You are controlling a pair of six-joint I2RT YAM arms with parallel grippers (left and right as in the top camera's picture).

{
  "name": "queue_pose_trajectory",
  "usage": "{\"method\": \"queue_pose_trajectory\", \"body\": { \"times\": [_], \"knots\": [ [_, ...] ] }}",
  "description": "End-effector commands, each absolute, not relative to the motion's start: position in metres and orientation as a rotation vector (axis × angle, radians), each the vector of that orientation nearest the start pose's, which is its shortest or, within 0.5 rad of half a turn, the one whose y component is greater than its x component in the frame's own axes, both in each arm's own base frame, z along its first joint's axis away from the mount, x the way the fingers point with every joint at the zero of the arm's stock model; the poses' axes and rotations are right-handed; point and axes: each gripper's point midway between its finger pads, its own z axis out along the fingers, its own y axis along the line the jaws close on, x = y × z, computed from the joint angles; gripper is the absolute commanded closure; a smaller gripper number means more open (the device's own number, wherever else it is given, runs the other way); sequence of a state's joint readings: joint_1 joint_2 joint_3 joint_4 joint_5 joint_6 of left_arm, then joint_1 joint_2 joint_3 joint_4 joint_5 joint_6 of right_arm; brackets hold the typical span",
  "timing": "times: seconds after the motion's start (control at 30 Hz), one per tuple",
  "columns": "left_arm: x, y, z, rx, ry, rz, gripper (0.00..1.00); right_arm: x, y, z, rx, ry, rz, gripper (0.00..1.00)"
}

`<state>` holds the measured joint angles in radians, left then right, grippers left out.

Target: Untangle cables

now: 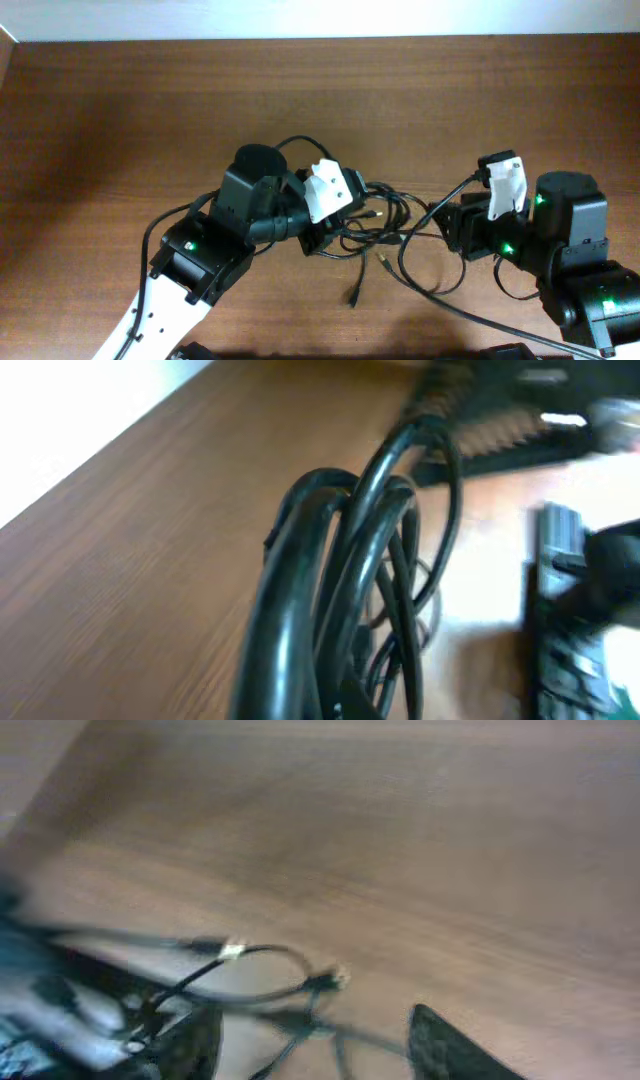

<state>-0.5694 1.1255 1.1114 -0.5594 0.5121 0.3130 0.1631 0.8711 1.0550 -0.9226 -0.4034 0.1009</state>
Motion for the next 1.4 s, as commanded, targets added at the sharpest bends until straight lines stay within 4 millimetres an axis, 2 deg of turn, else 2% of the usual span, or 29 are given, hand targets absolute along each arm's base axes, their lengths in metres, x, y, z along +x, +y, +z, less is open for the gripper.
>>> {"method": "queue_pose_trajectory", "body": {
  "times": [0.0, 0.13, 0.2, 0.3, 0.4, 0.47, 0.67, 0.8, 1.0, 1.1, 1.33, 1.37],
  "knots": [
    [0.276, -0.227, 0.299, 0.816, 1.945, -0.566, 1.00, 0.223, 0.129, 0.279, -0.358, 2.247, 0.784, 0.47],
    [0.279, -0.233, 0.312, 0.684, 1.946, -0.675, 1.00, 0.211, 0.150, 0.295, -0.454, 2.174, 0.965, 0.48],
    [0.269, -0.246, 0.320, 0.745, 1.903, -0.776, 1.00, 0.207, 0.161, 0.312, -0.526, 2.085, 1.053, 0.48],
    [0.260, -0.255, 0.327, 0.793, 1.860, -0.853, 1.00, 0.208, 0.163, 0.318, -0.546, 2.049, 1.062, 0.47],
    [0.252, -0.262, 0.333, 0.832, 1.828, -0.913, 1.00, 0.210, 0.163, 0.320, -0.550, 2.037, 1.057, 0.47],
    [0.243, -0.269, 0.341, 0.882, 1.777, -0.986, 1.00, 0.213, 0.164, 0.319, -0.549, 2.039, 1.058, 0.43],
    [0.240, -0.270, 0.342, 0.894, 1.768, -1.002, 1.00, 0.221, 0.168, 0.309, -0.546, 2.083, 1.106, 0.43],
    [0.240, -0.271, 0.343, 0.894, 1.760, -1.002, 1.00, 0.220, 0.171, 0.310, -0.560, 2.075, 1.133, 0.43],
    [0.226, -0.288, 0.355, 0.962, 1.671, -1.062, 1.00, 0.220, 0.171, 0.310, -0.559, 2.075, 1.133, 0.43],
    [0.219, -0.303, 0.352, 1.006, 1.656, -1.093, 1.00, 0.222, 0.170, 0.309, -0.554, 2.079, 1.123, 0.43],
    [0.211, -0.307, 0.352, 1.040, 1.645, -1.134, 1.00, 0.225, 0.168, 0.308, -0.561, 2.074, 1.084, 0.43],
    [0.214, -0.306, 0.351, 1.027, 1.652, -1.117, 1.00, 0.220, 0.172, 0.311, -0.586, 2.057, 1.133, 0.58]
  ]
}}
